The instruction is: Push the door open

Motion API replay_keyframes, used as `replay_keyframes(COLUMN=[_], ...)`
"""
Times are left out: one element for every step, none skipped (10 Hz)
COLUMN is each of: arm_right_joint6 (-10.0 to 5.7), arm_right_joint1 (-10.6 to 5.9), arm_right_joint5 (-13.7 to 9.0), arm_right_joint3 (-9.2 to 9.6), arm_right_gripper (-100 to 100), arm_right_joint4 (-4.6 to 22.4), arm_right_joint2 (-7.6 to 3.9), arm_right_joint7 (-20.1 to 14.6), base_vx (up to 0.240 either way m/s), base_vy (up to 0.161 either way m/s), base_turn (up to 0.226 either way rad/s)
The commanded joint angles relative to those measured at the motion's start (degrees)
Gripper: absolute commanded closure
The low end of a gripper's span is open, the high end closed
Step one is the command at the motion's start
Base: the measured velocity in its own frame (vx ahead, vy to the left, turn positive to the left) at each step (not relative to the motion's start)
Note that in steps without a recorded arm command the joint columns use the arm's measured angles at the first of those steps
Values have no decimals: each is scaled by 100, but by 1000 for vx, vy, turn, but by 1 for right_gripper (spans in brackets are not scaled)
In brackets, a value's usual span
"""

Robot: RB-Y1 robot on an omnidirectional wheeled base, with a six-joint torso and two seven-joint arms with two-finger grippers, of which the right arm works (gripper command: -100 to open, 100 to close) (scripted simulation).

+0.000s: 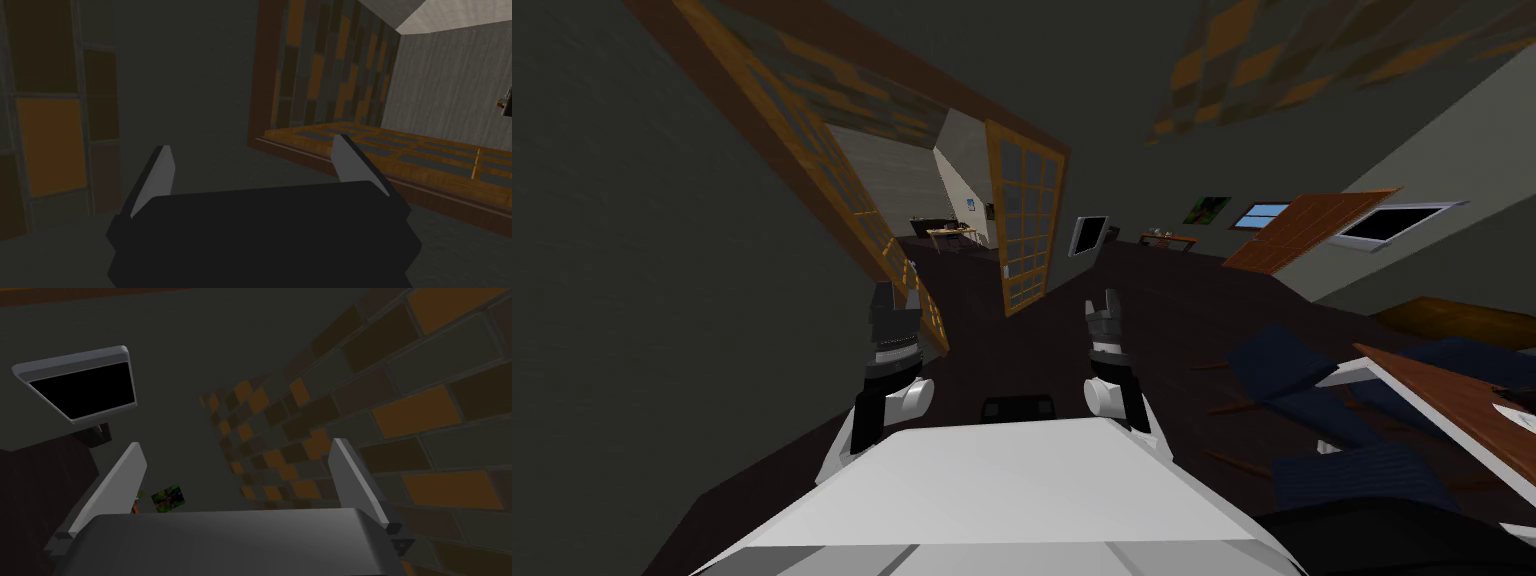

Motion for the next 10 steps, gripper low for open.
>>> replay_keyframes(arm_right_joint6=[-66, -107, -169, -214, -273, -333, -362, -428, -466, -540], arm_right_joint1=[-62, -101, -159, -201, -257, -313, -341, -403, -438, -508], arm_right_joint5=[-81, -131, -206, -261, -334, -407, -443, -524, -569, -661], arm_right_joint3=[35, 56, 89, 112, 144, 175, 190, 225, 245, 284], arm_right_gripper=[-100, -100, -100, -100, -100, -100, -100, -100, -100, -100], arm_right_joint4=[159, 257, 406, 514, 657, 800, 872, 1031, 1120, 1300], arm_right_joint2=[-47, -71, -107, -132, -159, -186, -199, -226, -238, -264], arm_right_joint7=[-104, -169, -266, -337, -431, -525, -571, -676, -735, -852], base_vx=[63, 107, 127, 163, 142, 131, 109, 99, 111, 121], base_vy=[-18, -17, -10, -40, -57, -58, -44, -38, -39, -34], base_turn=[128, 132, 159, 122, 130, 167, 99, 114, 123, 178])
